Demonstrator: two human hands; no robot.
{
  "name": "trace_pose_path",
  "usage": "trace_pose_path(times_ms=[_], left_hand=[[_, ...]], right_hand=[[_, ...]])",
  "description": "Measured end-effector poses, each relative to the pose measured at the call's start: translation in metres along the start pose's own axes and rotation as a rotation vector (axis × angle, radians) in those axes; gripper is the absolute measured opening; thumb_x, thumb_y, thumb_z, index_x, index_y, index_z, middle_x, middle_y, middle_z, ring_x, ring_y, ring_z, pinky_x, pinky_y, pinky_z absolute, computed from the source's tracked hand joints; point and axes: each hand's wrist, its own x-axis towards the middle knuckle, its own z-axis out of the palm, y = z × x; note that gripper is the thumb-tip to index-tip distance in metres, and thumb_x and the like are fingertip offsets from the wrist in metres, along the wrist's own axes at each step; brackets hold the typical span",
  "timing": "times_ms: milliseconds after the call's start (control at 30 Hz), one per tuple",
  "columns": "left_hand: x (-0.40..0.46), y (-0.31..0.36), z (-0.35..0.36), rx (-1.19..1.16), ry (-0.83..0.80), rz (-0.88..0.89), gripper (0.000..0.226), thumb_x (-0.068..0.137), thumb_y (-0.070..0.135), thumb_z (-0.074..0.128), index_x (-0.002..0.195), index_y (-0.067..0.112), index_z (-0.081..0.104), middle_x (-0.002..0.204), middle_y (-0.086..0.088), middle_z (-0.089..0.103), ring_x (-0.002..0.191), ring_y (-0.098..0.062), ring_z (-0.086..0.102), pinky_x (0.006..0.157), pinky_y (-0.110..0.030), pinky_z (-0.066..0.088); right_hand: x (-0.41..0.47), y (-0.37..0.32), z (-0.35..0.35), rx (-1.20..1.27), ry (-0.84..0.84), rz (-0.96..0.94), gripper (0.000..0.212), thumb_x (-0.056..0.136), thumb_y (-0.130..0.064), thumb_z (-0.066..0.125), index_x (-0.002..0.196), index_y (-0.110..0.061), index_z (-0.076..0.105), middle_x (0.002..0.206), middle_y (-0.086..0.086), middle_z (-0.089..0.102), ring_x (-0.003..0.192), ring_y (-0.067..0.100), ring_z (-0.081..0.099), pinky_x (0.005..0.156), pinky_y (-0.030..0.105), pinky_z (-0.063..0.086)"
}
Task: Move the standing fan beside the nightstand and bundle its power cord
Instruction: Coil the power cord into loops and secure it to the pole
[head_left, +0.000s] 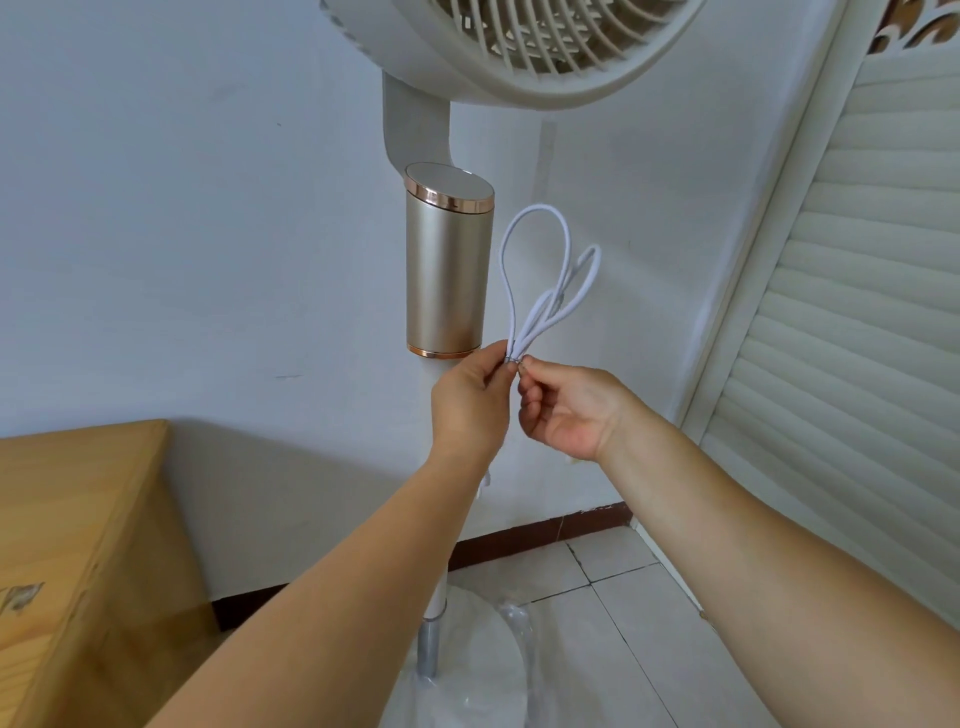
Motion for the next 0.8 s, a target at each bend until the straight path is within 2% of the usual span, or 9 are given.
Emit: trace_pose_path(times_ms=[100,200,300,400,467,567,667,733,800], left_hand=[[-0.001,-0.001,0.003,0.018,-0.002,0.005,0.023,0.09,0.012,0.052,0.106,0.016,0.068,0.079,0.006,0.061,0.07,0.0,0.054,0.062,0.002,0.037],[-0.004,0.001,0.006,-0.017,-0.002,0.012,0.024,0.091,0.011,0.052,0.108,0.017,0.068,0.08,0.008,0.063,0.073,0.001,0.056,0.064,0.003,0.039],[-0.007,0.001,0.008,-0.014,0.009,0.015,0.025,0.09,0.009,0.053,0.109,0.016,0.068,0.079,0.017,0.062,0.072,0.013,0.057,0.064,0.005,0.038],[-0.011,0.0,0.012,0.012,0.019,0.01,0.025,0.089,0.006,0.054,0.109,0.013,0.068,0.075,0.028,0.054,0.068,0.025,0.052,0.061,0.009,0.033],[-0.013,-0.002,0.014,0.036,0.023,-0.016,0.027,0.09,0.006,0.053,0.111,0.012,0.067,0.078,0.026,0.054,0.068,0.019,0.052,0.06,0.011,0.031],[-0.016,-0.007,0.018,0.119,-0.01,-0.036,0.031,0.093,0.006,0.045,0.117,0.014,0.063,0.091,0.018,0.056,0.082,0.005,0.052,0.06,0.01,0.031],[-0.02,-0.013,0.023,0.275,-0.055,-0.02,0.034,0.094,0.006,0.039,0.115,0.016,0.062,0.094,0.013,0.057,0.087,-0.004,0.05,0.061,0.005,0.032],[-0.024,-0.015,0.025,0.245,-0.082,-0.024,0.035,0.093,0.001,0.037,0.116,0.012,0.062,0.095,0.01,0.056,0.081,-0.001,0.049,0.061,0.008,0.032],[-0.027,-0.017,0.027,0.204,-0.058,-0.045,0.035,0.093,-0.002,0.038,0.117,0.009,0.061,0.096,0.01,0.054,0.079,0.005,0.047,0.061,0.011,0.029]], right_hand=[[-0.002,0.008,-0.007,-0.089,0.064,-0.198,0.011,0.086,-0.012,0.063,0.076,-0.008,0.067,0.059,0.0,0.06,0.05,0.008,0.052,0.046,0.016,0.047],[-0.004,0.013,-0.013,-0.263,0.064,-0.414,0.009,0.084,-0.012,0.065,0.08,-0.016,0.071,0.069,0.001,0.067,0.063,0.01,0.059,0.06,0.02,0.052],[-0.005,0.016,-0.015,-0.38,0.048,-0.499,0.009,0.082,-0.016,0.068,0.08,-0.023,0.073,0.074,-0.001,0.069,0.07,0.011,0.063,0.067,0.022,0.054],[-0.003,0.019,-0.017,-0.381,0.059,-0.509,0.009,0.082,-0.017,0.068,0.077,-0.024,0.072,0.077,0.002,0.07,0.076,0.015,0.064,0.07,0.024,0.054],[-0.001,0.022,-0.02,-0.389,0.085,-0.509,0.011,0.084,-0.017,0.067,0.076,-0.023,0.072,0.079,0.005,0.07,0.078,0.017,0.065,0.073,0.026,0.055],[0.004,0.028,-0.023,-0.378,0.128,-0.481,0.011,0.087,-0.017,0.063,0.078,-0.019,0.07,0.085,0.009,0.07,0.081,0.019,0.065,0.074,0.026,0.055],[0.014,0.033,-0.027,-0.32,0.179,-0.422,0.012,0.09,-0.015,0.058,0.092,-0.01,0.069,0.09,0.012,0.069,0.083,0.021,0.065,0.072,0.027,0.053],[0.021,0.035,-0.029,-0.268,0.185,-0.354,0.016,0.091,-0.015,0.056,0.101,-0.006,0.065,0.088,0.011,0.068,0.081,0.021,0.064,0.074,0.03,0.054],[0.027,0.036,-0.031,-0.183,0.175,-0.243,0.013,0.091,-0.019,0.057,0.095,-0.009,0.065,0.081,0.006,0.067,0.077,0.018,0.064,0.072,0.03,0.053]])
